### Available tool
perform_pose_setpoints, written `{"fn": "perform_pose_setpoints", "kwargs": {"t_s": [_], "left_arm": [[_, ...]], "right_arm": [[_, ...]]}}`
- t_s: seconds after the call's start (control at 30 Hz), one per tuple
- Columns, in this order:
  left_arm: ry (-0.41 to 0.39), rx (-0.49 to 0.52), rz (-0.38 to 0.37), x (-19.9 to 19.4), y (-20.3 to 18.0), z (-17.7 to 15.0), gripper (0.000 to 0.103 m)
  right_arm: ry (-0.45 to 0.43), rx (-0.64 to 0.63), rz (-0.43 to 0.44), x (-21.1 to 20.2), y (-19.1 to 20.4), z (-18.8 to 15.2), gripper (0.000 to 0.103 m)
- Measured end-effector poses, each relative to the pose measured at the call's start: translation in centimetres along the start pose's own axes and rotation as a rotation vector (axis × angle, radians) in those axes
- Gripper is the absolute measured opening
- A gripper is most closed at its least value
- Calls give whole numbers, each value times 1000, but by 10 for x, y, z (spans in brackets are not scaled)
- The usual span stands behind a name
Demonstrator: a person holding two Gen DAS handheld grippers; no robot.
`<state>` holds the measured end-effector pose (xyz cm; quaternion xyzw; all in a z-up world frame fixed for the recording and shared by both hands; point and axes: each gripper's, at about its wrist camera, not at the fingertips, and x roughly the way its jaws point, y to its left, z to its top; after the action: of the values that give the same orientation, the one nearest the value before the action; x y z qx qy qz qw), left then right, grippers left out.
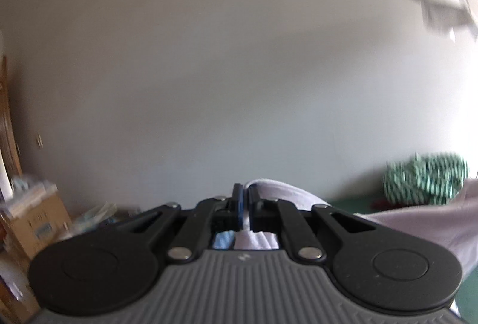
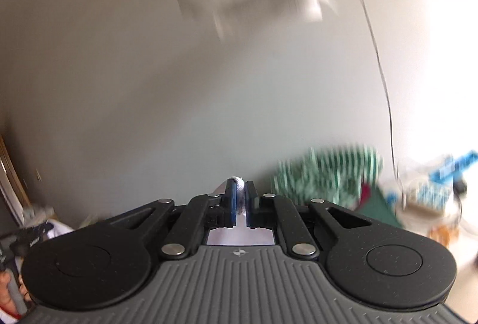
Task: Fold clothes
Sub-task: 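Lift the white T-shirt high with both grippers to shake it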
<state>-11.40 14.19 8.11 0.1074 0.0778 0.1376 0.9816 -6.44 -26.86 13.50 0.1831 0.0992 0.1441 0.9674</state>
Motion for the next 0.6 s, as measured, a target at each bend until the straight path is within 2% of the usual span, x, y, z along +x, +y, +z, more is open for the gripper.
{"fn": "perform_pose_setpoints", "kwargs": {"t_s": [0.17,0.4,0.6], "left_arm": [[-139,9,53,-39,7,50,4],[-335,23,128,-93,16,121,4],[-401,35,189,-104,13,152,5]], "right_arm": [[-161,-50,28,-35,13,44,5],[-305,-91,47,-68,21,93,5],[-359,-146,80,-79,32,121,5]]}}
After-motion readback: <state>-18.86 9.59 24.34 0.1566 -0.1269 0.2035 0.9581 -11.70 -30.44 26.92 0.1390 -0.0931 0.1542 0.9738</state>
